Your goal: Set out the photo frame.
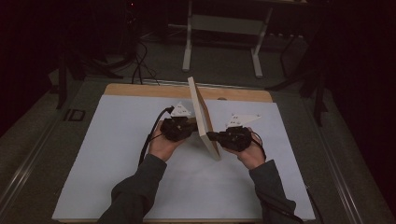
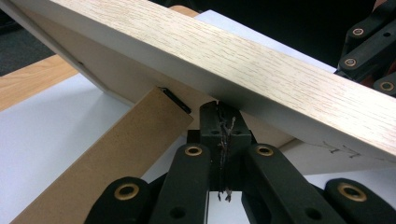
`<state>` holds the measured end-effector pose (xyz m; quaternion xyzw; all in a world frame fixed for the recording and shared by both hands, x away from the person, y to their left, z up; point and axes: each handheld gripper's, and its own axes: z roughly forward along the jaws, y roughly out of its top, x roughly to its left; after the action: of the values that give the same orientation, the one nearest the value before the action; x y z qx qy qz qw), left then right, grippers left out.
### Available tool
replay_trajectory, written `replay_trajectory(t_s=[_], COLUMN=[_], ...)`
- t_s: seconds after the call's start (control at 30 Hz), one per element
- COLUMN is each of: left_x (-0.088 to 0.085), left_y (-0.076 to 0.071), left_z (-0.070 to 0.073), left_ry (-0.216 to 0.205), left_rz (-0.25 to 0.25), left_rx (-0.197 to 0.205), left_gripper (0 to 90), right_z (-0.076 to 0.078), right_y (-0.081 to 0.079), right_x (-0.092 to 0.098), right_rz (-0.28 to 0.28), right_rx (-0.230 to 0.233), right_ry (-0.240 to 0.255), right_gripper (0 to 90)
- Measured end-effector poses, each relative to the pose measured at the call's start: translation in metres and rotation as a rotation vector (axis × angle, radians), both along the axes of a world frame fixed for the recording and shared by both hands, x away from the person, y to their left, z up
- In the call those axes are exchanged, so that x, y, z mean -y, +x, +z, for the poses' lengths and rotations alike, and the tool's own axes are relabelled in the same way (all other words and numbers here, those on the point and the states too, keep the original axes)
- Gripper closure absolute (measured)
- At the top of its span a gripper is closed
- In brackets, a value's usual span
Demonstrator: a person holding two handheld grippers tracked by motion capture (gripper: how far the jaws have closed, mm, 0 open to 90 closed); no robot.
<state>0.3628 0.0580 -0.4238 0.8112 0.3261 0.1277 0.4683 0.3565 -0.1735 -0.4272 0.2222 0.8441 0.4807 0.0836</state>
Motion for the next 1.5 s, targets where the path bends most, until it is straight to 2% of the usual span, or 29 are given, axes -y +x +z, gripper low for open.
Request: replay_trajectory(t_s=[1.03,1.5], left_x=[-0.008,-0.017], left_y=[0.006,0.013], left_z=[-0.001,-0.004], left_ry=[0.002,-0.015], left_rz=[0.007,-0.020], left_rx=[-0.006,-0.011], left_gripper=[90.0,90.0], right_z=[-0.001,-0.001], right_y=[0.003,0.005], right_x=[-0.014,-0.023], right_rz=[-0.006,-0.004], right_rx=[-0.001,0.002], right_ry=[0.000,-0.006], right_gripper=[90.0,90.0])
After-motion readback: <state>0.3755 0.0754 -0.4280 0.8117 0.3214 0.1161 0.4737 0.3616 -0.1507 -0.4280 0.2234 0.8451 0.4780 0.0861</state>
